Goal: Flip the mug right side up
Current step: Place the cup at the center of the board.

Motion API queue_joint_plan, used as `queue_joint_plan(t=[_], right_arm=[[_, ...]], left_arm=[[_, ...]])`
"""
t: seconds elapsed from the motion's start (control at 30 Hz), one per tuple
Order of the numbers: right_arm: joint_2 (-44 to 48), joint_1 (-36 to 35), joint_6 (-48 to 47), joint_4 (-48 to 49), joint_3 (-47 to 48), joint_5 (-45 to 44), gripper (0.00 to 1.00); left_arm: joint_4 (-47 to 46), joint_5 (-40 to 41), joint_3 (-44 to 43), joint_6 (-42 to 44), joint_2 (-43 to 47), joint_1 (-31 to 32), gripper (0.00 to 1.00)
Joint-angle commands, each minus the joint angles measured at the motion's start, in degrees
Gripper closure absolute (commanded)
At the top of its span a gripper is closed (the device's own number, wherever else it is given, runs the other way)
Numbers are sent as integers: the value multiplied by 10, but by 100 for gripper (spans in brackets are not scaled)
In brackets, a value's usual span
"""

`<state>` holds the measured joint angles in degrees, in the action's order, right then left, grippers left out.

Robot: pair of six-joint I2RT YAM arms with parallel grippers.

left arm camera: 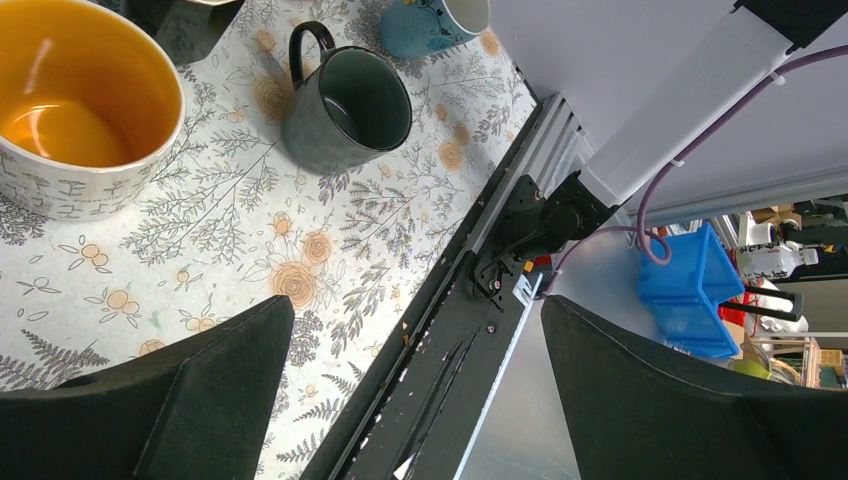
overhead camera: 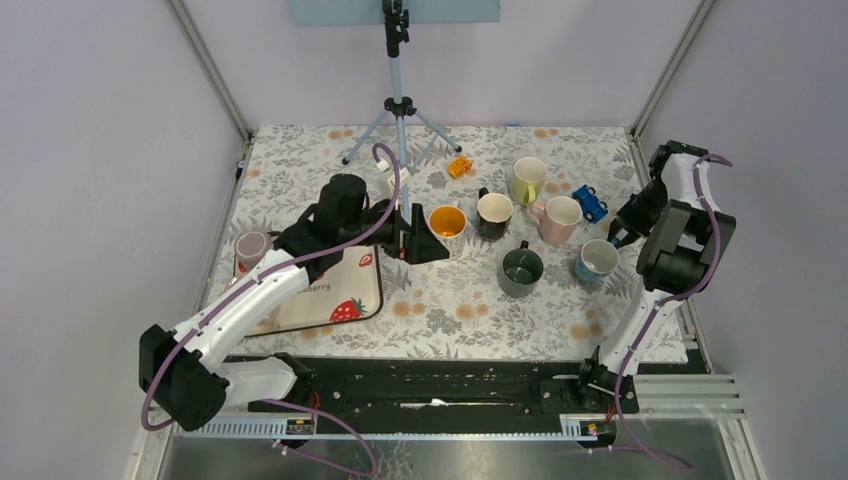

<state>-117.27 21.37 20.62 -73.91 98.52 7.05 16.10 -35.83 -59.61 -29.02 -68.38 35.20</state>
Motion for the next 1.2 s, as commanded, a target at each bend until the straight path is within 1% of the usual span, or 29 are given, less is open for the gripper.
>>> queue_joint_plan(t=[0.0,0.13,0.23,0.4,0.73,0.87,0.93,1.17], right_arm=[[1,-4,14,-19,12,6,94],[-1,-7,17,-14,11,6,93],[-1,-10,21,-10,11,6,89],[-6,-12,23,-7,11,6,86],[-14,-14,22,-1,7,0,85],[-17,-14,20,-2,12,-4,79],[-19,-14,20,-4,15,-5,73],[-23,-14,20,-1,21,-6,63]], left_arm=[[-30,-13,-2,-3,1,3,1],[-30,-11,-2,-2,3,3,1],[-30,-10,-1,-2,3,3,1],[-30,-10,-2,-2,3,4,1],[-29,-8,-1,-1,1,5,1],[-26,-6,-2,1,0,5,1],[-26,-6,-2,0,-1,5,1],[-24,-1,-3,1,-2,5,1]])
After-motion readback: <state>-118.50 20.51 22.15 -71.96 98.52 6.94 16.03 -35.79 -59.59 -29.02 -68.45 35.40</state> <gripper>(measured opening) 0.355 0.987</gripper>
